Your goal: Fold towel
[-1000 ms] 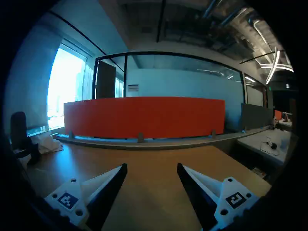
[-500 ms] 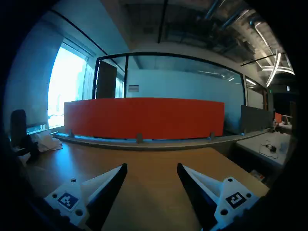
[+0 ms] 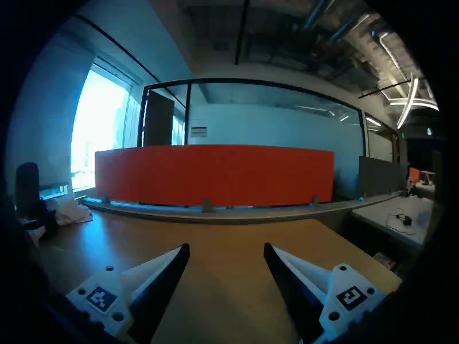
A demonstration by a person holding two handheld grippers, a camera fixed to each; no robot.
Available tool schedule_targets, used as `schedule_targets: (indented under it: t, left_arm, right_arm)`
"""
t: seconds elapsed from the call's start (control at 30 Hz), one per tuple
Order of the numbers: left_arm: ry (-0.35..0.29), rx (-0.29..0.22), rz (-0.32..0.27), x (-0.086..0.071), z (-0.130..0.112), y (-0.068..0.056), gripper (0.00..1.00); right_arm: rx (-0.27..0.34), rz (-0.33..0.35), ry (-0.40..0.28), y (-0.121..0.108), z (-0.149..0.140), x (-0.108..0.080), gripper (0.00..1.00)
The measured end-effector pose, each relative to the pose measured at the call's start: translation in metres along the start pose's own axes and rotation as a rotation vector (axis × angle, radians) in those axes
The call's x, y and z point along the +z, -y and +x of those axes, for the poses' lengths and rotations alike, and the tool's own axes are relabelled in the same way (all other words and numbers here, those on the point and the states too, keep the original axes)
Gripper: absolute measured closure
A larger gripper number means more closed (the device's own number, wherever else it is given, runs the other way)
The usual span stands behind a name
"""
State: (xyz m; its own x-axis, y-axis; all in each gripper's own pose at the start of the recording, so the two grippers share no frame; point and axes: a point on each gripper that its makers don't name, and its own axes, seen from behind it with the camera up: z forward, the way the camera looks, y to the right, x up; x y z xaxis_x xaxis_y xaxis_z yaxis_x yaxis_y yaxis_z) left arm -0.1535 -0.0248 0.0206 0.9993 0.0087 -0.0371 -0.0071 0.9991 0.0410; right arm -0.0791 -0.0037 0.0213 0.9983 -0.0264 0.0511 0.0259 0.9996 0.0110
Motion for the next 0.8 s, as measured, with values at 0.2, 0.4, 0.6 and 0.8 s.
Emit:
schedule_targets:
  t: [0.2,0.4,0.6,0.8]
  left_arm:
    - [0.001,0.001,0.0,0.0,0.0,0.0,0.09]
    - [0.001,0.0,0.0,0.0,0.0,0.0,0.06]
    - [0.001,0.0,0.0,0.0,0.0,-0.001,0.06]
    - [0.001,0.0,0.0,0.0,0.0,0.0,0.06]
  right_arm:
    - [-0.005,-0.001,-0.002,-0.001,-0.007,0.004,0.0]
    - [0.012,0.017,-0.001,0.0,-0.028,0.005,0.0]
    - [0.015,0.025,0.002,-0.001,-0.05,0.007,0.0]
    - [0.017,0.029,-0.002,-0.003,-0.065,0.009,0.0]
